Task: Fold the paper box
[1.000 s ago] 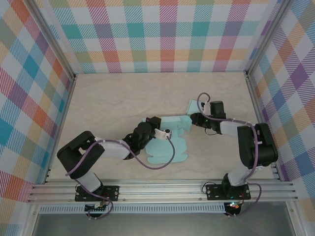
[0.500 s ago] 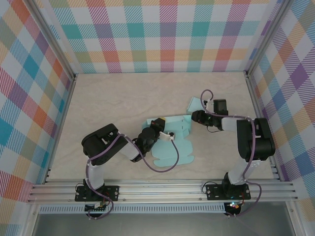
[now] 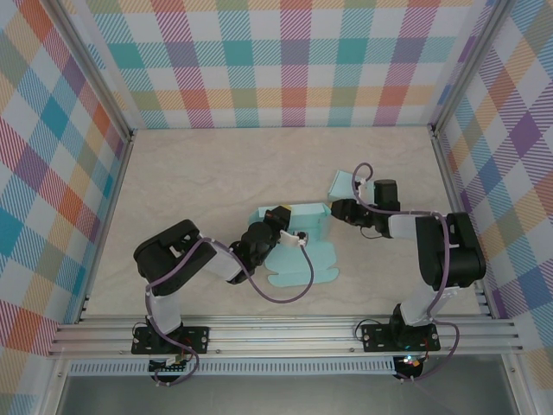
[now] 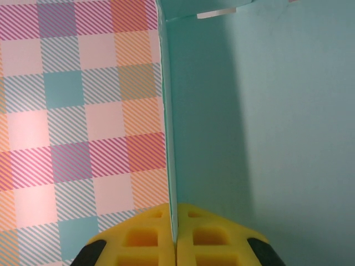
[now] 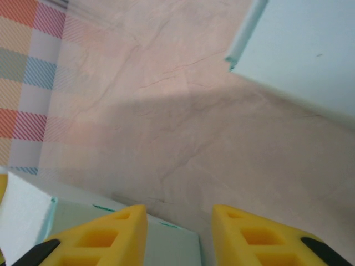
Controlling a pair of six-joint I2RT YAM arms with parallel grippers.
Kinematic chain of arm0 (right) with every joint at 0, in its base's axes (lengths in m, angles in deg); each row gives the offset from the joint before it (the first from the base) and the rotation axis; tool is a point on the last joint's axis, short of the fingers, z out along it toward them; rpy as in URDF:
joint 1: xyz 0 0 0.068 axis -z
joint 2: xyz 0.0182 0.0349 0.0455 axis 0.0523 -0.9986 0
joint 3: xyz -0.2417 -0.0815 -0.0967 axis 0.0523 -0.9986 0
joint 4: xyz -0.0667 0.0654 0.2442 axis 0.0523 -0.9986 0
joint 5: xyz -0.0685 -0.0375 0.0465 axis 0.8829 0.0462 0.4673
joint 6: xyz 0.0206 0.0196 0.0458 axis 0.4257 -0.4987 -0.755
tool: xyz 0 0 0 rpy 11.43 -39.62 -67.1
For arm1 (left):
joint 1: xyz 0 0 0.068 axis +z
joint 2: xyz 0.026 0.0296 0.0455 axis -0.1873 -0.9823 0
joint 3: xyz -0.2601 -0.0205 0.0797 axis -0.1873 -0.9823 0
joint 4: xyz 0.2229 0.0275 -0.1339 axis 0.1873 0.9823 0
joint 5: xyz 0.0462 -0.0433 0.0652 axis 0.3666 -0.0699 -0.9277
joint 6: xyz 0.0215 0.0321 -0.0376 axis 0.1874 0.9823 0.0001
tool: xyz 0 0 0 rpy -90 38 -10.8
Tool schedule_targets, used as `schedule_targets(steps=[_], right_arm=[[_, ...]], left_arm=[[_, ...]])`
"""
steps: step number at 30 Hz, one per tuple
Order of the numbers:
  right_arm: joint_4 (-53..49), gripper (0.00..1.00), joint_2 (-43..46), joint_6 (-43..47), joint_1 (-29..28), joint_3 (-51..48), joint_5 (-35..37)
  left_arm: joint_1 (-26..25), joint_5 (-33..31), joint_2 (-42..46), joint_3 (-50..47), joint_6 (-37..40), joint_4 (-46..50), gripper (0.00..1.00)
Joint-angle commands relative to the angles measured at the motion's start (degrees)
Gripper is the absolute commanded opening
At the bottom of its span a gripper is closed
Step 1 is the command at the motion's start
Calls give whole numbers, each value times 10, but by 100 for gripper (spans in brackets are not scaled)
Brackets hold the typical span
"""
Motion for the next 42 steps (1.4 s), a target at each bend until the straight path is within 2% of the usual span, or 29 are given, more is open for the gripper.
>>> schedule_targets(steps=[1,4,13,27,42], right_arm=[[44,37,23,-15,-4,-15,-40],[42,37,37,-15,-10,-27,-30],[16,39,115,-7,-55,-92,62],[-10,43,137,7,-99,-100,89],[-21,46,177,17,-105,-125,98]], left_arm=[[-12,15,19,-19,-2,45,0],[-11,8,26,-18,-10,77,0],[-15,-10,11,-16,-26,91,0],[-16,-12,6,-8,-24,89,0],[-16,-20,6,-7,-16,88,0]])
